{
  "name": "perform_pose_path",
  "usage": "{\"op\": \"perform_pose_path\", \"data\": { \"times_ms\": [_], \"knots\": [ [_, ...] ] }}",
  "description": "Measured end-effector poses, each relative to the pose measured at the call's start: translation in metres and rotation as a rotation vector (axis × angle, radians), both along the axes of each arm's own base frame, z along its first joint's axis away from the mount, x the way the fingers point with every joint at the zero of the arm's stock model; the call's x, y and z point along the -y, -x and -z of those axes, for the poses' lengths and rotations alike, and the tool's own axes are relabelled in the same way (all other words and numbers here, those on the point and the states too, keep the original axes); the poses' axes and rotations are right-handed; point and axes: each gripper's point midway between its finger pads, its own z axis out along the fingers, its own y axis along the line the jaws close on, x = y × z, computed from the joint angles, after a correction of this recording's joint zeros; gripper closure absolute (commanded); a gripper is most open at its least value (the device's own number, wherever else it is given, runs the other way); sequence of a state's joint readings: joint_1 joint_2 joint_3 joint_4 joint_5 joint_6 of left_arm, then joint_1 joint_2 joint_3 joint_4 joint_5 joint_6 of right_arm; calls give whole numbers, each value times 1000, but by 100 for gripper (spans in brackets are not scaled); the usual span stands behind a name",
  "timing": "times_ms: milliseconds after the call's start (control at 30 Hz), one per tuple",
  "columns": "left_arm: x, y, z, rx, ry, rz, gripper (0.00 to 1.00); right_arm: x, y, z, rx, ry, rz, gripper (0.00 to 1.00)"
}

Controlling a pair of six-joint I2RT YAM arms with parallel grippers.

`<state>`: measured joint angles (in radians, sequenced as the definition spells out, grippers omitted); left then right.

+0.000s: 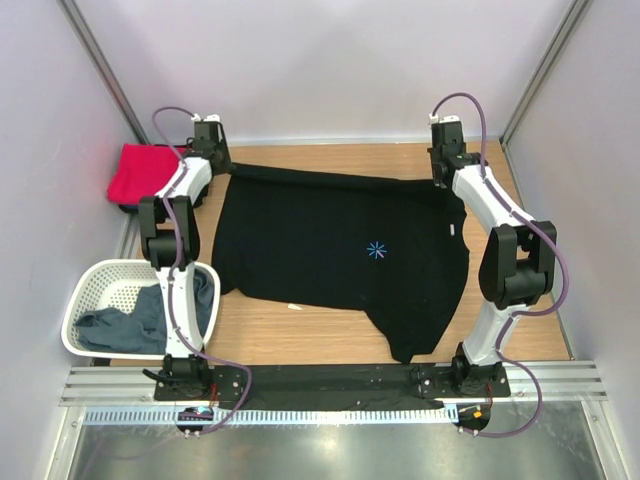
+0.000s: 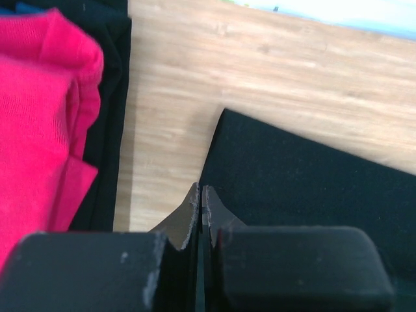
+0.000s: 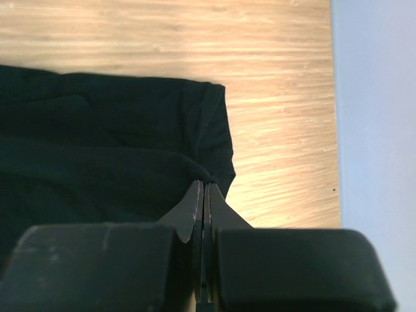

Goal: Fold and stack the t-shirts
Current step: Fold the tshirt

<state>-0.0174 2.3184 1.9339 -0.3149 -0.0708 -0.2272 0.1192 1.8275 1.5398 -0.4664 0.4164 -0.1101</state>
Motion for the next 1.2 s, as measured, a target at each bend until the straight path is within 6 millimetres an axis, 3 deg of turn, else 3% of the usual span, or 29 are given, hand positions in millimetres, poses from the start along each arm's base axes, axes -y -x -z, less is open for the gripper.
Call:
{"op": "perform_pose_path", "data": {
  "times_ms": [400, 733, 933, 1200],
  "knots": [
    [-1, 31, 38, -109, -8, 6, 100, -4, 37, 53, -165, -15, -17, 99],
    [-3, 34, 42, -120, -14, -2, 100, -14, 60, 80, -261, -82, -34, 99],
    [-3, 34, 42, -121, -15, -9, 100, -21, 65, 80, -283, -117, -44, 99],
    [-3, 34, 42, -122, -15, -10, 100, -24, 67, 59, -265, -113, -52, 99]
  ]
}}
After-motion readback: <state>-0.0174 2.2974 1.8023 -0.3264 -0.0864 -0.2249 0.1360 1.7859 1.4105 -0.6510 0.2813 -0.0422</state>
